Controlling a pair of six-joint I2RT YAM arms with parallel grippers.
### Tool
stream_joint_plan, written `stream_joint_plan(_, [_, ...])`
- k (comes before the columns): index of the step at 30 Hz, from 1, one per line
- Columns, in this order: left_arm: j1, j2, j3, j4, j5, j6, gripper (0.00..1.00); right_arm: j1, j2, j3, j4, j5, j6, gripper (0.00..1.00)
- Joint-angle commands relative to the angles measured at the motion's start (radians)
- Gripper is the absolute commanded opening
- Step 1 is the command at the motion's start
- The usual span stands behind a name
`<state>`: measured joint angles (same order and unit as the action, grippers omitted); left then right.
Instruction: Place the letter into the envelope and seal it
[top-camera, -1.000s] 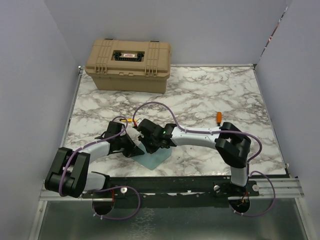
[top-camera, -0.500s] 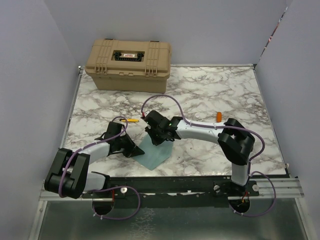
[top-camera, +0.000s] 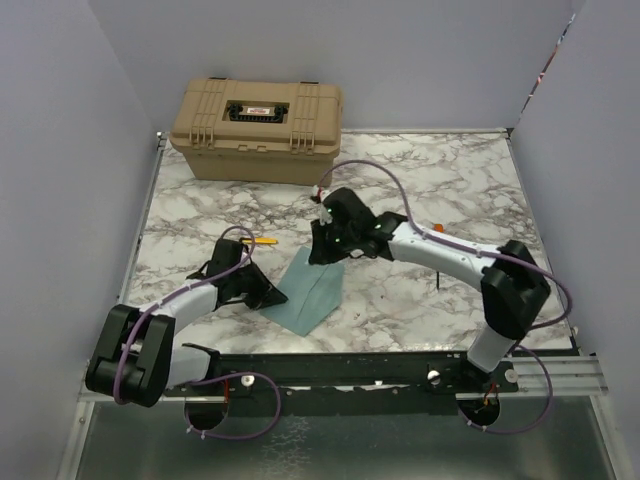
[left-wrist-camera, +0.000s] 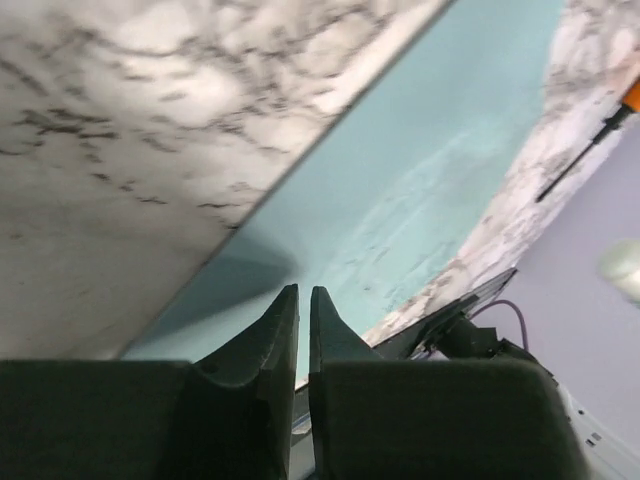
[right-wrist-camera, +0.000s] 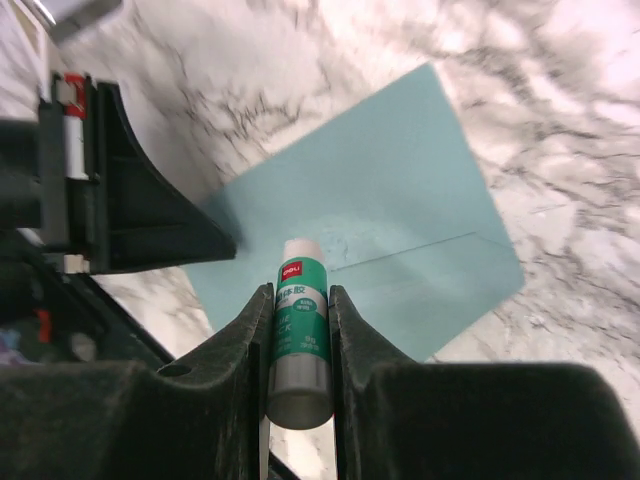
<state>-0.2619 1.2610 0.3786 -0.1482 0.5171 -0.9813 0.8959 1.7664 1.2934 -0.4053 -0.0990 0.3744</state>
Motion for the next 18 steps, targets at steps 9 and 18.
stream_joint_plan(9, [0.004, -0.145, 0.117, -0.018, -0.002, 0.055, 0.51, -0.26, -0.181, -0.225, 0.26, -0.211, 0.335, 0.0])
stream_joint_plan(18, [0.004, -0.149, 0.139, -0.03, -0.045, 0.11, 0.88, -0.465, -0.218, -0.469, 0.497, -0.172, 0.591, 0.0])
